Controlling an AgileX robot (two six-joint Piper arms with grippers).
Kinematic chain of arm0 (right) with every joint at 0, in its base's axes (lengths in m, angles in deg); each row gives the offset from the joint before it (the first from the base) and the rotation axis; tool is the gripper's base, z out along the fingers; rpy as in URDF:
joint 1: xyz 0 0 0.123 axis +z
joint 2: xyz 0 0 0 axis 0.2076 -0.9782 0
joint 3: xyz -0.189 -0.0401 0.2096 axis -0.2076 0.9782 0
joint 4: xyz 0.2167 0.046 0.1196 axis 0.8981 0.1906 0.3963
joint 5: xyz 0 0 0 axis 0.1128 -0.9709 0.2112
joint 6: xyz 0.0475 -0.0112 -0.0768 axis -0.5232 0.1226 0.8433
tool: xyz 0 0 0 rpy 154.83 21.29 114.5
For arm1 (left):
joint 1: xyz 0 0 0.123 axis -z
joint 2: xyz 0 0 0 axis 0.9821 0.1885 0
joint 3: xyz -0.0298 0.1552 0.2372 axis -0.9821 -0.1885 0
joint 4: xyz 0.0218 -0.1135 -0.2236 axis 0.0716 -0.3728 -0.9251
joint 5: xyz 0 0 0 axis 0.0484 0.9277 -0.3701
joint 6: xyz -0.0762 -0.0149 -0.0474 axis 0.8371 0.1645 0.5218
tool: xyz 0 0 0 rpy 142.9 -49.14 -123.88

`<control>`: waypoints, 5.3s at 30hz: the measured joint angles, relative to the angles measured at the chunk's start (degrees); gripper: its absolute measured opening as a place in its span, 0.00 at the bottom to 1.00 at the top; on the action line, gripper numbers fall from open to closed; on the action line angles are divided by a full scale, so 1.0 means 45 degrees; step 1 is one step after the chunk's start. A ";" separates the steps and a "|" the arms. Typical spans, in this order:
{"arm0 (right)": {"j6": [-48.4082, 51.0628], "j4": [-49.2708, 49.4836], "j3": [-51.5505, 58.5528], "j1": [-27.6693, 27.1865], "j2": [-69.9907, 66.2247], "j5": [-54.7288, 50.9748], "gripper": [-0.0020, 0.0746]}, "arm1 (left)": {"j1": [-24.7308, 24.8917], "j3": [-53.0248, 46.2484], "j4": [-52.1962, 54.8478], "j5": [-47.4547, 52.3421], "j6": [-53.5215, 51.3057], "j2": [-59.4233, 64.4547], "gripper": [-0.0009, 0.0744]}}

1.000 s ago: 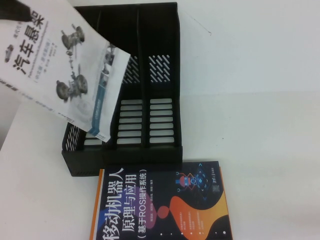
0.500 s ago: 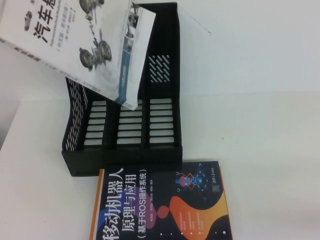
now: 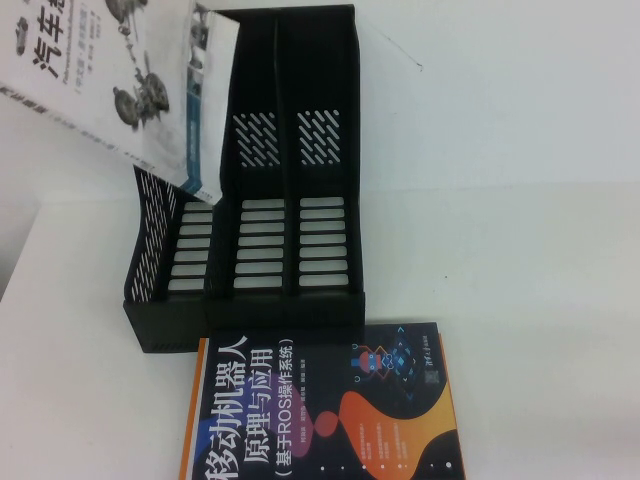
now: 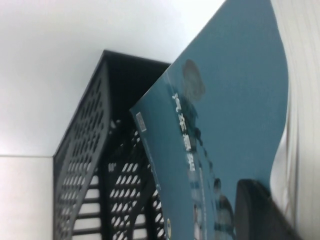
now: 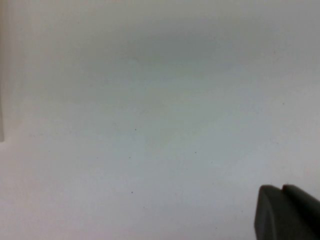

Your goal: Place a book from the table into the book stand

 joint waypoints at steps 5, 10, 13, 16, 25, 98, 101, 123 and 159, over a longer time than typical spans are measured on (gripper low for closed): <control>0.0000 0.0000 0.0010 0.0000 0.0000 0.0108 0.02 | 0.0000 0.0007 -0.1035 0.0098 -0.0155 0.0000 0.17; -0.0025 0.0000 0.0010 0.0000 0.0000 0.0131 0.02 | 0.0000 0.0130 -0.2347 0.0159 -0.0582 -0.0290 0.17; -0.0025 0.0000 0.0010 0.0000 0.0000 0.0131 0.02 | 0.0000 0.0681 -0.2672 0.0071 -0.0626 -0.0519 0.17; -0.0025 0.0000 0.0010 0.0000 0.0000 0.0131 0.02 | 0.0011 0.1208 -0.2784 -0.0222 -0.0635 -0.0631 0.17; -0.0025 0.0000 0.0010 0.0000 0.0000 0.0131 0.02 | 0.0011 0.1378 -0.2645 -0.0325 -0.0577 0.0141 0.17; 0.1647 -0.1356 0.0884 0.0000 0.2217 0.2384 0.02 | 0.4493 -0.0073 0.8511 -0.1422 0.2493 -0.2422 0.01; 0.2458 -0.0639 0.0917 0.0000 0.3166 0.2552 0.02 | 0.4493 -0.2379 0.8533 -0.2858 0.2205 -0.4520 0.01; 0.2863 -0.0046 0.2940 0.0019 0.4246 0.6330 0.02 | 0.4493 -1.8500 0.8531 -1.2413 0.2948 -1.3971 0.01; 0.2950 0.0002 0.3337 0.0019 0.4246 0.5614 0.02 | 0.2111 -2.5027 0.8536 -0.9704 0.2213 -2.0177 0.01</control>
